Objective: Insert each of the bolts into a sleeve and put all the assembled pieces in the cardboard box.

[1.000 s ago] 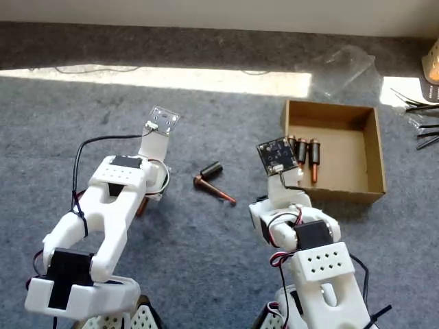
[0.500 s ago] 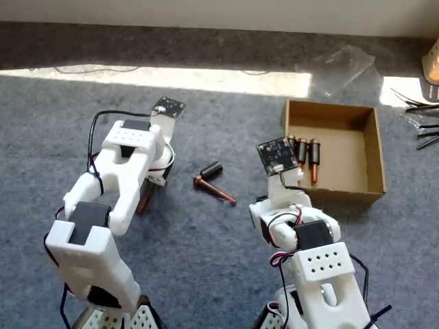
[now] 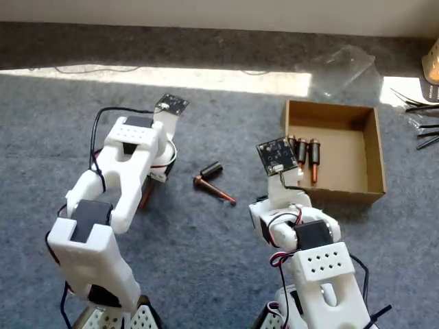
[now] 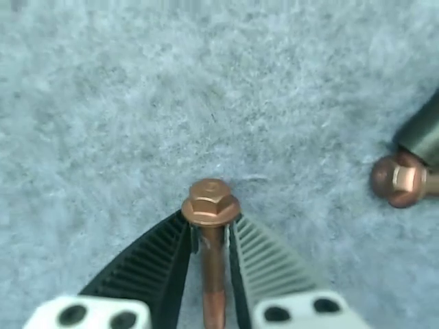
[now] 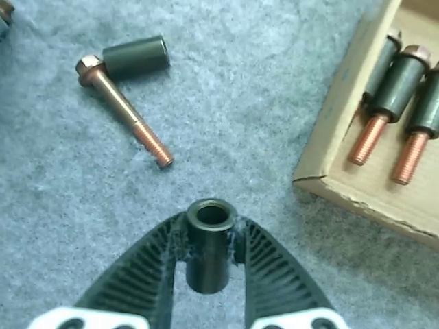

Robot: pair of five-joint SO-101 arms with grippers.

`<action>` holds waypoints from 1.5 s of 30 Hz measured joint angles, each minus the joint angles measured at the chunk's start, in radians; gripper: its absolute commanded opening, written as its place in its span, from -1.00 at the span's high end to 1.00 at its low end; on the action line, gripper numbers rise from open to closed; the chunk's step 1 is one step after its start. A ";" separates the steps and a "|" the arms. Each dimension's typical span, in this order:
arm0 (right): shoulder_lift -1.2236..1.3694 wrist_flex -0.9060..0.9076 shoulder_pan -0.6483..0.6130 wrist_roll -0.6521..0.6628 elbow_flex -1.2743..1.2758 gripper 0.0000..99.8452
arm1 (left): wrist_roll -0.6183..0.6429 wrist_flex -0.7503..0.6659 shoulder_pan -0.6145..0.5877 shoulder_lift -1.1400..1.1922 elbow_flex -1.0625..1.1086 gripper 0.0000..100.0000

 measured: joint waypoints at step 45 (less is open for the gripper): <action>0.002 -0.578 -0.305 0.000 0.049 0.99 | -0.091 0.032 -0.068 -1.158 0.296 0.99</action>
